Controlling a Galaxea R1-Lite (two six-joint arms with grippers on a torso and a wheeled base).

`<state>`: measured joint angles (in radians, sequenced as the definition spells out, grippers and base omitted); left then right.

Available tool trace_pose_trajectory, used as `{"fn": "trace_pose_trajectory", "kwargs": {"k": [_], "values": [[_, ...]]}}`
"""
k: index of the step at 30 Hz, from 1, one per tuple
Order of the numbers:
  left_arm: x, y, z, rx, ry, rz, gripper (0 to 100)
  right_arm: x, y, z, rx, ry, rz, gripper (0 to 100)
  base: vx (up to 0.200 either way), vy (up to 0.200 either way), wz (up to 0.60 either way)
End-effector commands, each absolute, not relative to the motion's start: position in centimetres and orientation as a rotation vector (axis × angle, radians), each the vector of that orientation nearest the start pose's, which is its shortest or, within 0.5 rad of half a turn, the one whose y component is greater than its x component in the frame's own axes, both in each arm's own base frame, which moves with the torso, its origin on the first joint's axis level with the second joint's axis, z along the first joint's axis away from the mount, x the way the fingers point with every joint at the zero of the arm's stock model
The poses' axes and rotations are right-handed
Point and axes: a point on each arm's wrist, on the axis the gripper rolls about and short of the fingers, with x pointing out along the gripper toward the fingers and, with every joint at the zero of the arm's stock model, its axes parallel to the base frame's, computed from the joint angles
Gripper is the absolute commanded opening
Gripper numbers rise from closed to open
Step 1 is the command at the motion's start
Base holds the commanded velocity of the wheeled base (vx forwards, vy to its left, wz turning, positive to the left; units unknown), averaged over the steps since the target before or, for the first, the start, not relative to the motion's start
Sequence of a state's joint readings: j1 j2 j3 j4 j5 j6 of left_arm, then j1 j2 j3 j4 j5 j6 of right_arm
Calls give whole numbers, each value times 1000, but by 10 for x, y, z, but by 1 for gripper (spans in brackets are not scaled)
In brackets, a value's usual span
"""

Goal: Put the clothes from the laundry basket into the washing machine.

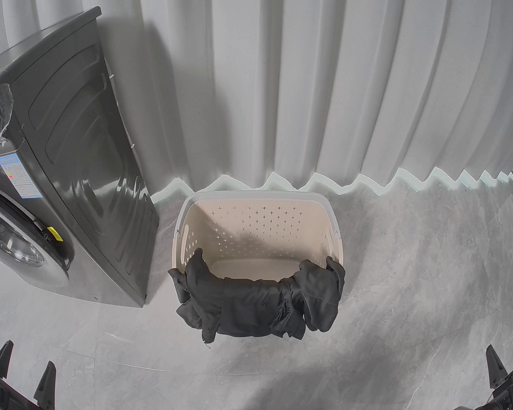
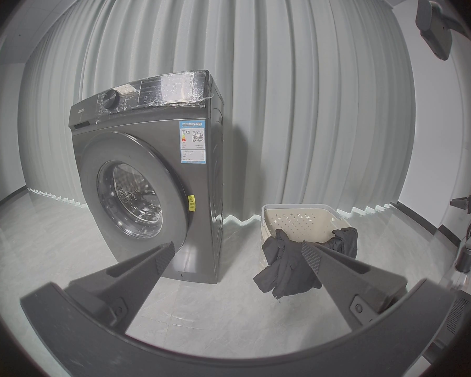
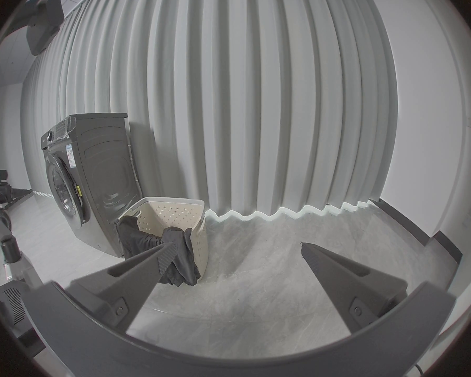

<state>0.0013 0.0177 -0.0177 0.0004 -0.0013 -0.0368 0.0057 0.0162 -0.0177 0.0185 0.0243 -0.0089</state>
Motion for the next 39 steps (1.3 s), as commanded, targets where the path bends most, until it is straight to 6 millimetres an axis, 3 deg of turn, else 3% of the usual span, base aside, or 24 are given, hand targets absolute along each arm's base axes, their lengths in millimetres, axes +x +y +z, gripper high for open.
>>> {"fn": "trace_pose_trajectory", "kwargs": {"k": [1, 39], "values": [[-23, 0, 76, -38, -2, 0, 100, -23, 0, 75, -9, 12, 31, 100, 0, 200, 0], [-23, 0, 76, -37, -2, 0, 100, -23, 0, 75, -9, 12, 31, 100, 0, 200, 0]]}}
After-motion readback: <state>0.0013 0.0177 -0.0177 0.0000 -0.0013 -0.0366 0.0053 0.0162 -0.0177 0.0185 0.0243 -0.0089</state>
